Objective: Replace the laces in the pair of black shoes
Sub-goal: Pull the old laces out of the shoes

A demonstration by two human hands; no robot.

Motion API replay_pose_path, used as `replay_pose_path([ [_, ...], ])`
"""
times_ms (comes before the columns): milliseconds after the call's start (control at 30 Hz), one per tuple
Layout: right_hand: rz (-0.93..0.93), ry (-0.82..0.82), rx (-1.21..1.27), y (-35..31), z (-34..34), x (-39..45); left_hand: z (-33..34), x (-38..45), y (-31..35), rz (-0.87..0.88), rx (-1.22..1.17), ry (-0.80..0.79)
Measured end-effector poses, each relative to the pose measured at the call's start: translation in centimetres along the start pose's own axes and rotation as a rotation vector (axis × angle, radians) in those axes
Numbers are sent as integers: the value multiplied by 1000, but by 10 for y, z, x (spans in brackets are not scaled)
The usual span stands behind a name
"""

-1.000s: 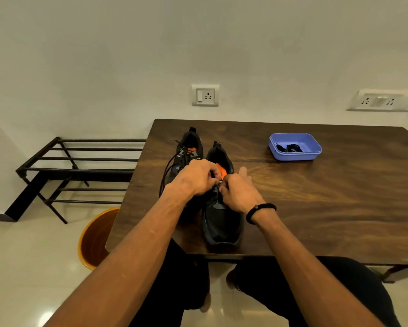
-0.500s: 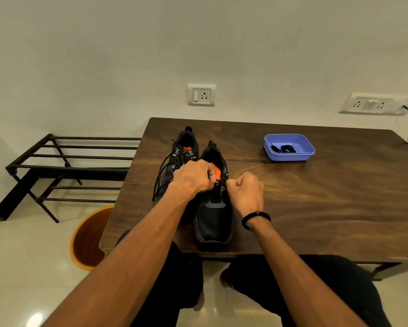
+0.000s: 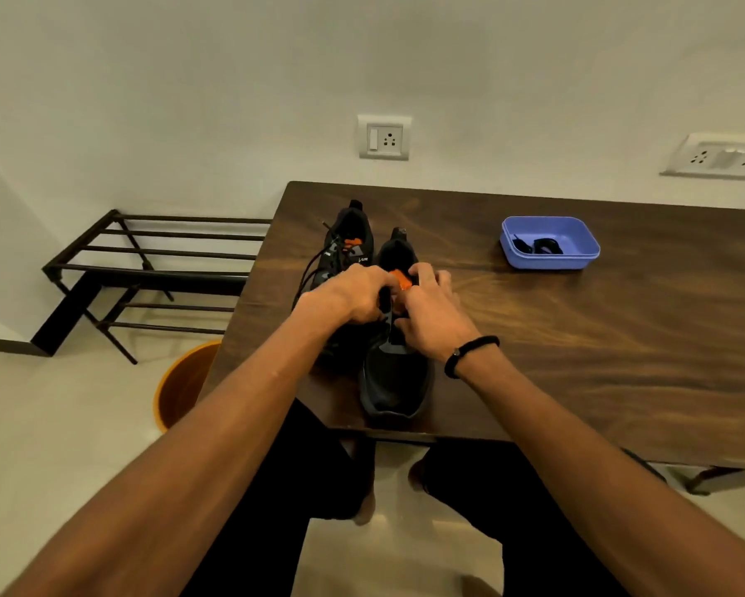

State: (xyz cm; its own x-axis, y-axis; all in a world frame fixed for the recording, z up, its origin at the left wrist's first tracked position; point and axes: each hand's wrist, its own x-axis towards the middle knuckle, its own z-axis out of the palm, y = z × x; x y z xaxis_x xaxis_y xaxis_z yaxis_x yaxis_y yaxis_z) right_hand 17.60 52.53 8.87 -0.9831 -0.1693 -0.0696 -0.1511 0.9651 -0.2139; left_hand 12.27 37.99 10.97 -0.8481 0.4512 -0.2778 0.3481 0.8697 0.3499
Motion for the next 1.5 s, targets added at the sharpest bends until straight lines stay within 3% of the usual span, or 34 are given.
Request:
replay_pose_path([
  [267, -18, 187, 99, -2, 8, 3, -11, 34, 3, -84, 83, -89],
  [567, 133, -10, 59, -6, -1, 1, -4, 18, 13, -84, 174, 27],
  [800, 133, 67, 124, -9, -4, 11, -7, 14, 3, -87, 136, 17],
  [967, 433, 122, 324, 11, -27, -3, -9, 21, 1, -90, 70, 0],
  [1100, 570, 168, 171, 48, -47, -13, -13, 26, 0, -75, -29, -70],
  [1167, 495, 160, 161, 54, -42, -9, -14, 27, -1, -55, -38, -90],
  [1333, 53, 126, 195, 26, -24, -1, -13, 29, -2, -7, 17, -81],
  [1500, 64, 13, 55, 8, 1, 1, -12, 24, -4, -8, 24, -81],
])
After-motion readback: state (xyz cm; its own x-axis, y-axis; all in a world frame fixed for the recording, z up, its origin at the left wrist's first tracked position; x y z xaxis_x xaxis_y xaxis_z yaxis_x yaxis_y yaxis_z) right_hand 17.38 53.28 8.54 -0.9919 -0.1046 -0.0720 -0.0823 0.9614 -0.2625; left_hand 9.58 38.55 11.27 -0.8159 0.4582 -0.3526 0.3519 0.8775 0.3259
